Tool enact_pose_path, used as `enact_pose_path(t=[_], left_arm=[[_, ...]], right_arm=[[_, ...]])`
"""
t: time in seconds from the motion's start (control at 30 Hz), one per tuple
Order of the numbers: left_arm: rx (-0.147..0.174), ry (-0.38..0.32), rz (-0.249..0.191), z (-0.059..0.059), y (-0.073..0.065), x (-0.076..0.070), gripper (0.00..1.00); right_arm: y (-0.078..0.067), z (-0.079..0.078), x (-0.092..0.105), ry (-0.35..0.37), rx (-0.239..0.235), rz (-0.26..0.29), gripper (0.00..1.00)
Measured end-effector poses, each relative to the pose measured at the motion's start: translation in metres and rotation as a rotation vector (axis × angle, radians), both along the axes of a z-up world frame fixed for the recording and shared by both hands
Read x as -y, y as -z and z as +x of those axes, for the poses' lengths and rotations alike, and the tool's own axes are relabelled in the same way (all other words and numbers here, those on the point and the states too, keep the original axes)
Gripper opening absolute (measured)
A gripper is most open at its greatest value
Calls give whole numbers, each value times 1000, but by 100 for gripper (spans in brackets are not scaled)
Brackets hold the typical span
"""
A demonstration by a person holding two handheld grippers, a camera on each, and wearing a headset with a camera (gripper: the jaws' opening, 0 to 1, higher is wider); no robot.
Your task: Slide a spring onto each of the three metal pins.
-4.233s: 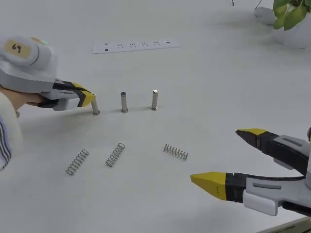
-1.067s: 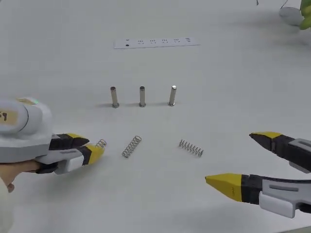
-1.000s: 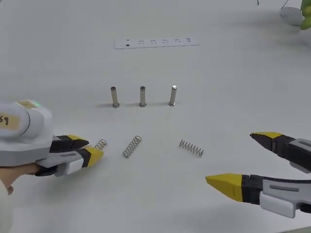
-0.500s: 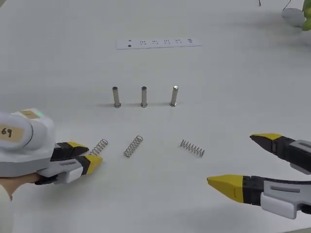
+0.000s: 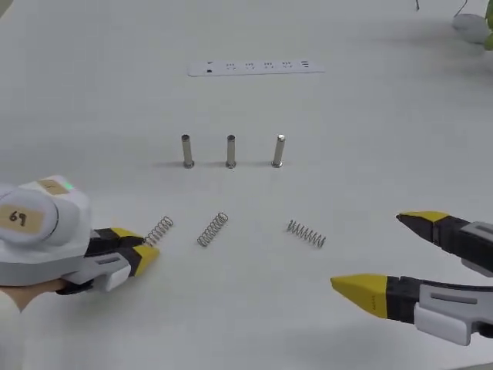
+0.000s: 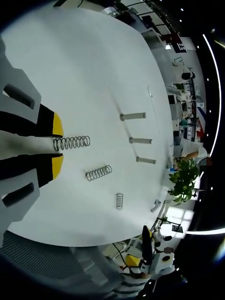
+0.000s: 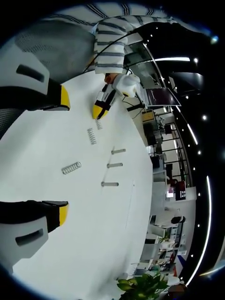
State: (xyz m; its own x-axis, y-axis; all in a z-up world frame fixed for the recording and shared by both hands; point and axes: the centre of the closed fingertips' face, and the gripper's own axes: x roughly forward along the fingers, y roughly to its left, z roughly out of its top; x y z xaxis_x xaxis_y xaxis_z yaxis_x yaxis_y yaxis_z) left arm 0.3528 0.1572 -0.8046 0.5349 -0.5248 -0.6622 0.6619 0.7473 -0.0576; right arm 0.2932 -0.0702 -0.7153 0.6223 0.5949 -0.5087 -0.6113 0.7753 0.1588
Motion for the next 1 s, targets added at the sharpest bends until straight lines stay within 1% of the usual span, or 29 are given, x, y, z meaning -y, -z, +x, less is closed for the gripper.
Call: enact_pose_path(t=[0.03,0.1,0.17,0.27,0.33,0.37,0.4,0.47,0.5,0.53,0.57,0.6,0.67,0.73,0.8,0.9,1.0], left_arm=[[8,5,9,0,0,0,3],[11,8,12,0,0,0,2],[0,2,7,-1,1,0,2],[17,10,18,-1,1,1,2],[29,20,27,-2,1,1,2],[28,17,25,-2,1,1,2],[22,1,12,-2,0,1,2],[21,-5,8,-2,0,0,2],[22,-2,10,-2,0,0,2],[33,2,20,-2,0,0,2],[37,-5,22,-2,0,0,2],[28,-17,16,-2,-1,0,2],[20,-37,4,-2,-1,-1,2],[15,-28,-2,-4,-1,0,2],[24,-24,3,-4,-1,0,2],[19,-30,-7,-3,-1,0,2],[23,-30,-7,-2,-1,0,2]], right_arm=[[-1,1,0,0,3,1,77],[-2,1,0,-2,4,2,76],[-2,1,0,-6,5,-1,76],[-1,0,1,-12,3,-11,75],[-2,0,0,-17,2,-5,74],[-2,-1,-1,-17,3,-1,74],[-3,-1,-1,-18,3,9,74],[-3,-2,-1,-20,2,7,72],[-3,-2,-1,-20,3,4,72],[-4,-2,-1,-22,6,1,73],[-4,-2,-1,-24,8,-1,73],[-4,-2,-1,-25,9,-2,72],[-5,-2,0,-28,11,-6,72],[-4,-2,-1,-34,9,-9,72],[-5,-2,-1,-42,9,-11,72],[-7,0,-3,-42,14,6,72],[-9,1,-4,-45,20,8,72]])
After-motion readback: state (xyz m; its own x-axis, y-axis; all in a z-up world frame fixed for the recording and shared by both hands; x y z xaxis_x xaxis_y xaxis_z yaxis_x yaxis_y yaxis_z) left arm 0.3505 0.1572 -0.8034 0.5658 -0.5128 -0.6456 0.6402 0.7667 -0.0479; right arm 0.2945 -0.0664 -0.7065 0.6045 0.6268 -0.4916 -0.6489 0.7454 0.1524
